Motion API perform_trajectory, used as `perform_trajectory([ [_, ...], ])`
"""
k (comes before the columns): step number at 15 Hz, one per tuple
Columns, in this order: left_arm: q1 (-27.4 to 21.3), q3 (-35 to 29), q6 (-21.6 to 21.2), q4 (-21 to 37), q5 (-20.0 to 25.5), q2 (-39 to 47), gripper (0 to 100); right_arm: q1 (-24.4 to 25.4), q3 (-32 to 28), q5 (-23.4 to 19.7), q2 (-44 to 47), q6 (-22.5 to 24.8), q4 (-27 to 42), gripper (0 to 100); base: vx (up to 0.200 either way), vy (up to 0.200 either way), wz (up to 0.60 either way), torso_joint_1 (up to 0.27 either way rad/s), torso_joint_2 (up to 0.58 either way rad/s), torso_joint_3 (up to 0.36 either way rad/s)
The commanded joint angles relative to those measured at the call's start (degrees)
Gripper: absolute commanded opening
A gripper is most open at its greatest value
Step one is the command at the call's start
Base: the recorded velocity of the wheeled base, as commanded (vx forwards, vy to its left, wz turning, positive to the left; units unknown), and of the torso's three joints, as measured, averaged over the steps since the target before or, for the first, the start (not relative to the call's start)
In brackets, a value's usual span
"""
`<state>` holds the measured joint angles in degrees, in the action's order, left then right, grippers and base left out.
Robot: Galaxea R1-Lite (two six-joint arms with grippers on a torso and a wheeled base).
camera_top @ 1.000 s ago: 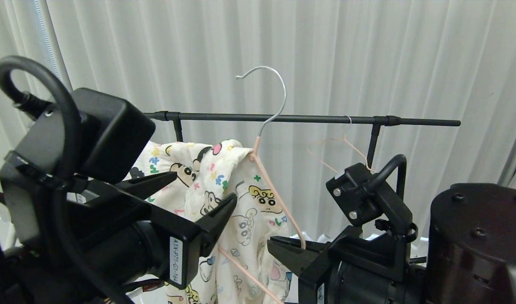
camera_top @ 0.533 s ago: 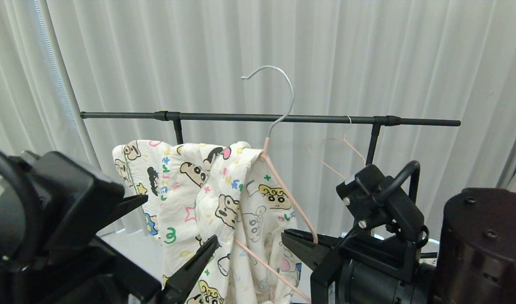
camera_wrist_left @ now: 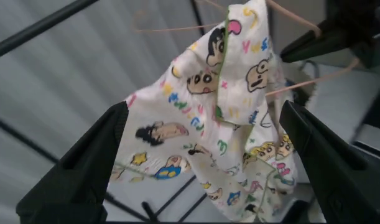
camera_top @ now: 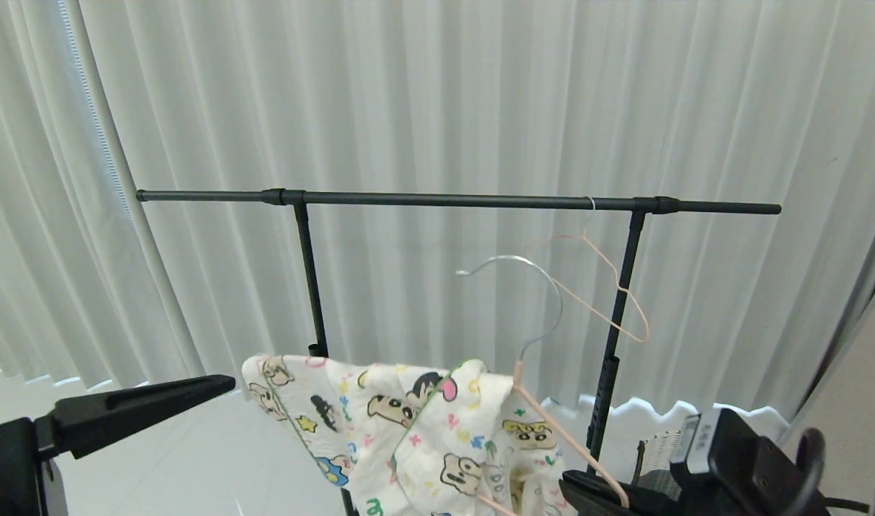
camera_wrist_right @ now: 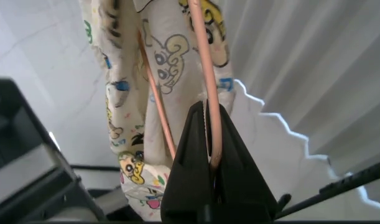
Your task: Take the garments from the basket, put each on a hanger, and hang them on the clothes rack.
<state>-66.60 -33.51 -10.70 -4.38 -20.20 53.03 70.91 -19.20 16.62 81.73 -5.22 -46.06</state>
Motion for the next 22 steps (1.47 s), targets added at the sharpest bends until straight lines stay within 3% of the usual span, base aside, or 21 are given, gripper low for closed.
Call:
perform_trajectory([
  [1, 0.0, 1.1, 0.0, 0.0, 3.1, 0.6, 100, 3.2, 4.7, 0.0, -2.8, 1.7, -1.8, 0, 0.0, 0.0, 0.0, 0.0, 0.0, 0.0],
  [4, -0.1, 2.0, 0.1, 0.0, 10.4, 3.4, 100, 8.0, 8.2, 0.0, -2.6, 3.2, -4.5, 0, 0.0, 0.0, 0.0, 0.0, 0.0, 0.0],
  [10, -2.7, 2.2, 0.2, 0.0, 18.4, 9.4, 100, 12.8, 11.3, 0.0, -2.4, 4.3, -4.5, 0, 0.0, 0.0, 0.0, 0.0, 0.0, 0.0],
  [14, -6.1, 2.3, 0.2, 0.0, 18.8, 13.2, 100, 14.3, 11.6, 0.0, -2.3, 5.9, -4.5, 0, 0.0, 0.0, 0.0, 0.0, 0.0, 0.0],
  [22, -6.0, 4.4, 0.9, 0.0, 19.9, 16.3, 100, 14.5, 11.5, 0.0, -2.4, 9.1, -4.6, 0, 0.0, 0.0, 0.0, 0.0, 0.0, 0.0],
])
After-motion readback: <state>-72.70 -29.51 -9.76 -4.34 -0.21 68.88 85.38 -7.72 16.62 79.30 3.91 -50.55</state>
